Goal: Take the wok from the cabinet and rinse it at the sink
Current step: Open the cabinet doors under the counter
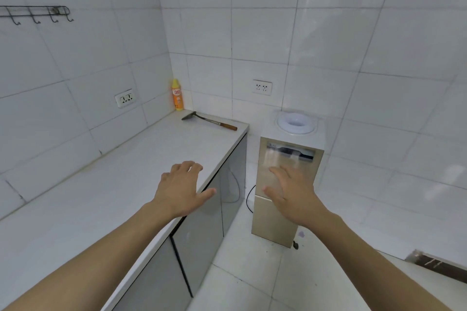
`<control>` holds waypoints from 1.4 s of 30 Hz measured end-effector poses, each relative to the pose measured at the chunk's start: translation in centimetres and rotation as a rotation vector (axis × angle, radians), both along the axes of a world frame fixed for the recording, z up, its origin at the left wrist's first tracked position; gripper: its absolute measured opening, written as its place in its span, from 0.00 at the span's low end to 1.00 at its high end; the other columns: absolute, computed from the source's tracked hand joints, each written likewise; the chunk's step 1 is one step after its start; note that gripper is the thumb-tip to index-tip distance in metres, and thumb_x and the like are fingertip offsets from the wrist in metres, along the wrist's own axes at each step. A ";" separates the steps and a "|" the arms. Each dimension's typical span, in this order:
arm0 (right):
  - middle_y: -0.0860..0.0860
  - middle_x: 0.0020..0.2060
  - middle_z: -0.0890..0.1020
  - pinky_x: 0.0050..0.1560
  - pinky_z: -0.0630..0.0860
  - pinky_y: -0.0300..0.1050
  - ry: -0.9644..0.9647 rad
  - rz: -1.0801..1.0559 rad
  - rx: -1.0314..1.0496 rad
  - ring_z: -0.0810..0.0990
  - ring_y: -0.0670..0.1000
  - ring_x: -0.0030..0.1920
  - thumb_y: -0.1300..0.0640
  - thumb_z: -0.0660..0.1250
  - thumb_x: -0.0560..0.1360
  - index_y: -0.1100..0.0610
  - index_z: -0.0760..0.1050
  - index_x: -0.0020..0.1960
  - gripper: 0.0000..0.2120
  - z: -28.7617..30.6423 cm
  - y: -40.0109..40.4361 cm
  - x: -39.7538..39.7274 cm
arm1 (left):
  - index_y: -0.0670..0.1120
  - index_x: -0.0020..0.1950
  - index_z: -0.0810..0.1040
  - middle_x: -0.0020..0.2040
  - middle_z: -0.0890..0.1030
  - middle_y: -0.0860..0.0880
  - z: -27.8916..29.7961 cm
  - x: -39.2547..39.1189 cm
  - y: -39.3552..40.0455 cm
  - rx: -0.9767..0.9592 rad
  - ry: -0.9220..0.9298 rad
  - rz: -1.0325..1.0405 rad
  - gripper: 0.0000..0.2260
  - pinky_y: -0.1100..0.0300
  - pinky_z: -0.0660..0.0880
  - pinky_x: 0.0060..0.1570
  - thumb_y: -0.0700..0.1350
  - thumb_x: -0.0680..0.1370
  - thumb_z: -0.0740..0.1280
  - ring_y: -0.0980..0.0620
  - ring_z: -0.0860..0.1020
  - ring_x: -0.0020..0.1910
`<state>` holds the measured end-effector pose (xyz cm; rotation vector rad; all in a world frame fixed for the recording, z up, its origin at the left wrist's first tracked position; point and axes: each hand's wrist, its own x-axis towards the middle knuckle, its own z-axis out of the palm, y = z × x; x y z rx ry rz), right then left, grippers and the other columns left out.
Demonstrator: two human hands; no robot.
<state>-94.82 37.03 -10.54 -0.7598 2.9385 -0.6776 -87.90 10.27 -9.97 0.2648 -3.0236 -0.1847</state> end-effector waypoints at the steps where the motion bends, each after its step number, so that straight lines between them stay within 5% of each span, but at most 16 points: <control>1: 0.52 0.75 0.59 0.73 0.55 0.53 -0.007 0.022 -0.009 0.54 0.54 0.75 0.39 0.51 0.80 0.50 0.58 0.76 0.28 -0.2 0.0 -1.3 | 0.50 0.73 0.64 0.74 0.65 0.50 -0.1 -1.2 0.0 0.006 0.001 0.007 0.32 0.48 0.65 0.66 0.67 0.75 0.60 0.46 0.64 0.72; 6: 0.51 0.74 0.61 0.74 0.55 0.52 -0.030 0.066 0.016 0.55 0.53 0.75 0.38 0.53 0.80 0.50 0.57 0.76 0.28 -1.6 -1.2 -8.5 | 0.50 0.73 0.64 0.74 0.64 0.50 -2.3 -7.6 -1.0 0.031 -0.018 0.031 0.32 0.49 0.66 0.66 0.67 0.76 0.60 0.46 0.63 0.71; 10: 0.51 0.74 0.63 0.73 0.57 0.53 0.031 0.090 0.095 0.58 0.54 0.74 0.25 0.38 0.71 0.50 0.59 0.75 0.42 -2.8 -3.7 -14.6 | 0.50 0.73 0.63 0.74 0.64 0.51 -4.6 -12.7 -3.3 0.086 -0.019 0.059 0.33 0.49 0.66 0.66 0.68 0.75 0.59 0.46 0.63 0.71; 14: 0.53 0.76 0.58 0.73 0.56 0.56 -0.022 0.140 0.157 0.53 0.56 0.76 0.35 0.51 0.79 0.50 0.57 0.76 0.31 -3.0 -7.7 -19.8 | 0.50 0.73 0.64 0.74 0.65 0.50 -5.6 -17.1 -6.3 0.181 0.009 0.140 0.32 0.49 0.66 0.66 0.66 0.76 0.60 0.46 0.64 0.71; 23: 0.51 0.75 0.60 0.70 0.58 0.60 -0.110 0.398 0.132 0.55 0.54 0.75 0.21 0.37 0.66 0.48 0.57 0.76 0.48 -5.6 -18.4 -27.8 | 0.50 0.74 0.63 0.74 0.65 0.51 -8.6 -19.3 -12.4 0.214 -0.045 0.393 0.29 0.50 0.65 0.68 0.63 0.77 0.61 0.47 0.63 0.72; 27: 0.51 0.76 0.58 0.72 0.55 0.56 -0.178 0.540 0.112 0.52 0.53 0.76 0.32 0.49 0.77 0.48 0.57 0.76 0.33 -9.8 -22.4 -30.8 | 0.50 0.74 0.63 0.74 0.65 0.51 -10.8 -18.5 -13.5 0.217 -0.082 0.544 0.28 0.50 0.65 0.68 0.62 0.78 0.61 0.48 0.62 0.73; 33: 0.50 0.72 0.65 0.70 0.62 0.49 -0.414 0.713 -0.011 0.62 0.52 0.72 0.39 0.56 0.79 0.51 0.62 0.74 0.28 -16.0 -25.4 -33.0 | 0.50 0.73 0.64 0.74 0.66 0.51 -13.6 -18.0 -11.5 0.225 -0.168 0.770 0.27 0.50 0.66 0.68 0.60 0.78 0.61 0.48 0.63 0.72; 39: 0.45 0.60 0.78 0.53 0.70 0.34 -0.780 0.562 -0.302 0.75 0.42 0.59 0.44 0.62 0.79 0.49 0.72 0.64 0.16 -19.3 -25.2 -31.7 | 0.50 0.73 0.64 0.74 0.66 0.51 -16.1 -16.2 -8.8 0.289 -0.209 0.887 0.26 0.52 0.67 0.67 0.58 0.78 0.62 0.48 0.63 0.72; 42: 0.45 0.52 0.81 0.54 0.74 0.42 -1.053 0.390 -0.343 0.79 0.47 0.54 0.41 0.63 0.77 0.50 0.77 0.56 0.16 -21.6 -24.8 -30.2 | 0.50 0.73 0.65 0.74 0.66 0.52 -17.9 -14.5 -8.0 0.324 -0.233 0.909 0.25 0.53 0.68 0.66 0.57 0.79 0.62 0.49 0.63 0.72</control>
